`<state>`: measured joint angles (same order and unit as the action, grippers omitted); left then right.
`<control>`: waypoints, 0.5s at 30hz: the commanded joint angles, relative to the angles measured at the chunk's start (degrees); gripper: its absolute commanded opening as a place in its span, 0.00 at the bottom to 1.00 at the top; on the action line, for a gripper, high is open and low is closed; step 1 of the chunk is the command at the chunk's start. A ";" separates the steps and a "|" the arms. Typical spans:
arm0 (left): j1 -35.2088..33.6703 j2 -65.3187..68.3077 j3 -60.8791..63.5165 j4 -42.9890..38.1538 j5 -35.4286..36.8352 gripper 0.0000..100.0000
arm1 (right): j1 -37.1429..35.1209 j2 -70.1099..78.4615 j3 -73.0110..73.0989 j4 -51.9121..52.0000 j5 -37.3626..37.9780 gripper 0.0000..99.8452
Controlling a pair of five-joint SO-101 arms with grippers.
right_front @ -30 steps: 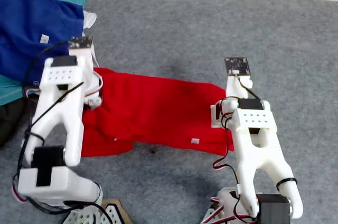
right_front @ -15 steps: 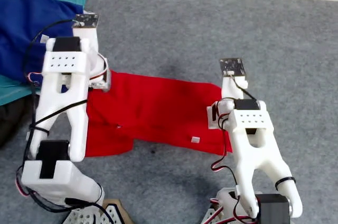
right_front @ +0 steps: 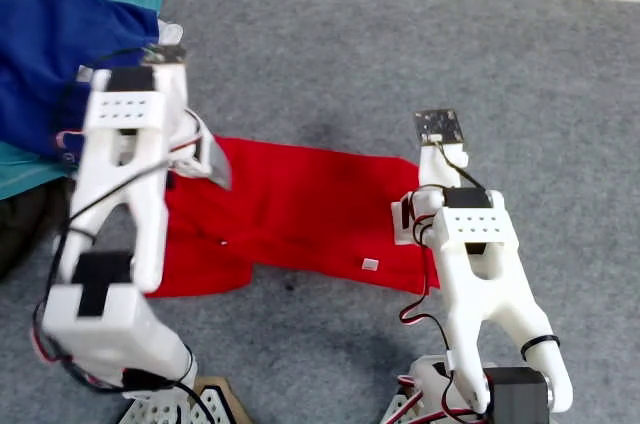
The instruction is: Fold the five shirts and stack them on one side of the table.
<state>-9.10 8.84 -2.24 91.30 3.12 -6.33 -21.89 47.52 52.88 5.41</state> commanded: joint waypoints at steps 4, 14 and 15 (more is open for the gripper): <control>-2.51 -21.67 7.60 3.34 0.09 0.01 | -0.66 -1.27 -0.31 -0.84 0.88 0.12; 2.51 -25.01 36.62 -15.65 0.09 0.01 | -0.66 -1.27 -0.31 -0.84 1.05 0.12; 3.65 -24.66 37.14 -16.53 0.09 0.01 | -0.66 -1.27 -0.31 -0.84 1.05 0.12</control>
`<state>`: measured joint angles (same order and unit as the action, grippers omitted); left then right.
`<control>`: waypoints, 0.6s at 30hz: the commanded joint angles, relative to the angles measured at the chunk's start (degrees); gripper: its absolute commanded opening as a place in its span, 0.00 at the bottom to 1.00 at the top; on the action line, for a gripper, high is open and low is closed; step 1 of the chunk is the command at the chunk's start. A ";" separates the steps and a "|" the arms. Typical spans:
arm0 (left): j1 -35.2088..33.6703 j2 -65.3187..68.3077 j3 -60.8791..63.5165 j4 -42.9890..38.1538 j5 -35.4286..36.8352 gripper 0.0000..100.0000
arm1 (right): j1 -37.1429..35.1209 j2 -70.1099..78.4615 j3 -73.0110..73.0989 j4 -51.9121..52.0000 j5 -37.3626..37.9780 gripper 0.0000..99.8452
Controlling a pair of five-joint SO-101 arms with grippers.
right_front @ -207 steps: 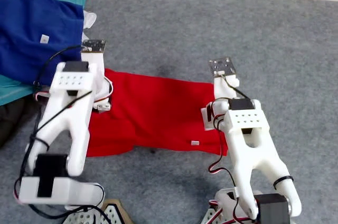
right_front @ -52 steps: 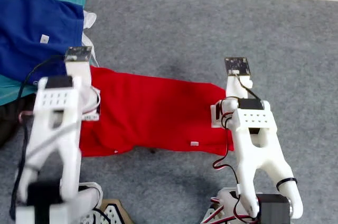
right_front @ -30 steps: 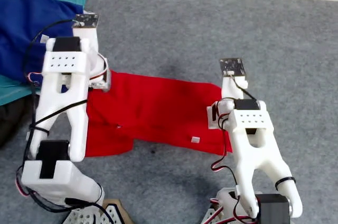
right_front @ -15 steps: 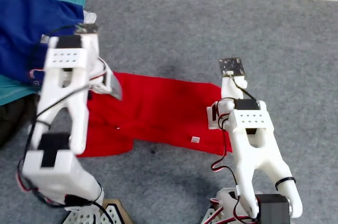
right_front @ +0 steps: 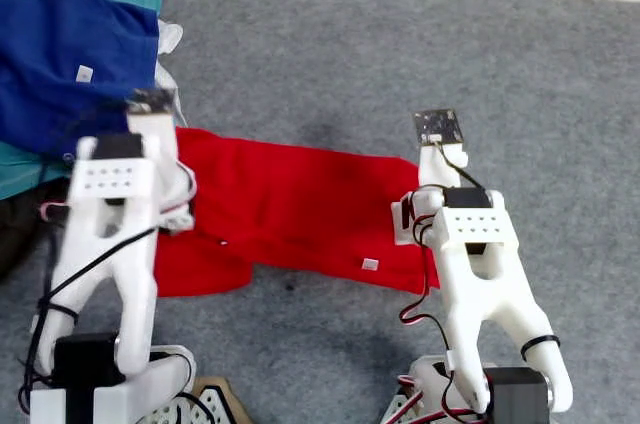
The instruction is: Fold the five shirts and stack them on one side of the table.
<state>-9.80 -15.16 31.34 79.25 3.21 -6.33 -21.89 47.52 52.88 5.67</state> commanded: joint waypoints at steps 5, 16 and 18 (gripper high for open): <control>7.08 4.00 3.56 -9.85 0.09 0.01 | -0.48 -1.27 -0.31 -0.84 0.79 0.12; 8.57 16.31 -6.37 -10.99 0.44 0.01 | -0.40 -1.27 -0.22 -1.98 0.79 0.12; 8.57 17.63 -8.84 -10.90 0.44 0.01 | -0.40 -1.27 -0.22 -1.98 0.79 0.12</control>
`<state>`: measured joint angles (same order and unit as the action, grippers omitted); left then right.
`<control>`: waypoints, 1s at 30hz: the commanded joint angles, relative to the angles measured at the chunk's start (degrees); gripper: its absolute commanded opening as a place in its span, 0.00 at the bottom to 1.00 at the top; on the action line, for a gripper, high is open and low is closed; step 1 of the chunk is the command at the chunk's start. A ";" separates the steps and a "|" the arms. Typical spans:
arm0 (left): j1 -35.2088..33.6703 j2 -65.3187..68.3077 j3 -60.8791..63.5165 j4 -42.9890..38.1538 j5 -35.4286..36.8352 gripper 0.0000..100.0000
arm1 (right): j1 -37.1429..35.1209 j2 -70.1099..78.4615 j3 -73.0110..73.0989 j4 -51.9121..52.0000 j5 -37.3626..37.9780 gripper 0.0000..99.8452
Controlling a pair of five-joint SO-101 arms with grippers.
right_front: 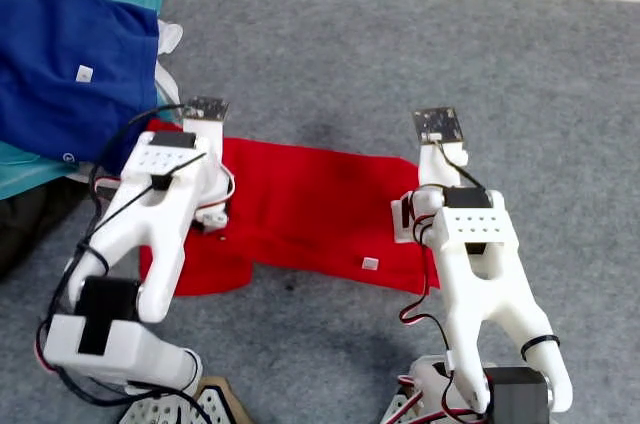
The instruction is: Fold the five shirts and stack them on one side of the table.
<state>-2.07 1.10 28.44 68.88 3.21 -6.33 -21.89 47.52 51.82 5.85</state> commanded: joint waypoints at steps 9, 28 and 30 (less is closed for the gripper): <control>0.84 4.70 -13.23 -0.70 0.53 0.01 | -0.40 -1.27 -0.22 -0.92 0.62 0.12; 0.92 14.73 -31.43 -6.33 6.95 0.01 | -0.57 -1.36 0.75 -0.92 0.70 0.12; 0.92 14.37 -31.87 -6.33 6.95 0.01 | -0.66 -1.36 0.75 -0.92 0.70 0.12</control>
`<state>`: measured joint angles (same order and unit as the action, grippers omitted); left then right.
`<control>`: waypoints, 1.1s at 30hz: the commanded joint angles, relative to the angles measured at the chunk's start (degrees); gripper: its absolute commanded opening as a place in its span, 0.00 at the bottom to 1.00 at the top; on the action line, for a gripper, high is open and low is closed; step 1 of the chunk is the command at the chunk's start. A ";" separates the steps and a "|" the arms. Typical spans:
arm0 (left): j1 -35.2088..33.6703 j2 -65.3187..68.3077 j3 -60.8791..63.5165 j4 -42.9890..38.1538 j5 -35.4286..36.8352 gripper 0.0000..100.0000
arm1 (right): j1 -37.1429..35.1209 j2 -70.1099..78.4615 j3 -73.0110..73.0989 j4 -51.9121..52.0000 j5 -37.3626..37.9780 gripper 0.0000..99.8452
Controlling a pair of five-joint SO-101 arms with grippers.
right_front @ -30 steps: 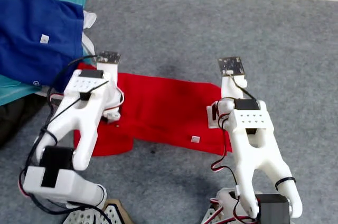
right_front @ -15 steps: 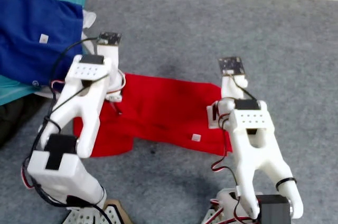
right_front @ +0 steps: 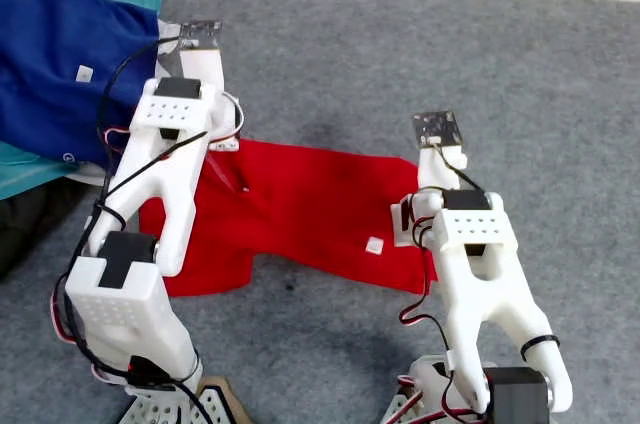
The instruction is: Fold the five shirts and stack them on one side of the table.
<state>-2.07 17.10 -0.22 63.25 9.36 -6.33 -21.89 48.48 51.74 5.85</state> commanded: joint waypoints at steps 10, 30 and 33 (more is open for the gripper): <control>1.54 -1.89 -3.65 8.09 0.35 0.01 | -0.66 -1.36 -0.22 -0.84 0.70 0.12; -4.09 -20.62 2.07 26.64 -5.54 0.01 | -0.66 -1.36 -0.13 -0.92 0.70 0.12; -3.47 -26.07 12.00 24.26 -5.80 0.01 | -0.66 -1.36 -0.13 -0.92 0.70 0.12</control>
<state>-5.67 -0.48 2.77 89.36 4.26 -6.33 -21.89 48.48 51.74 5.85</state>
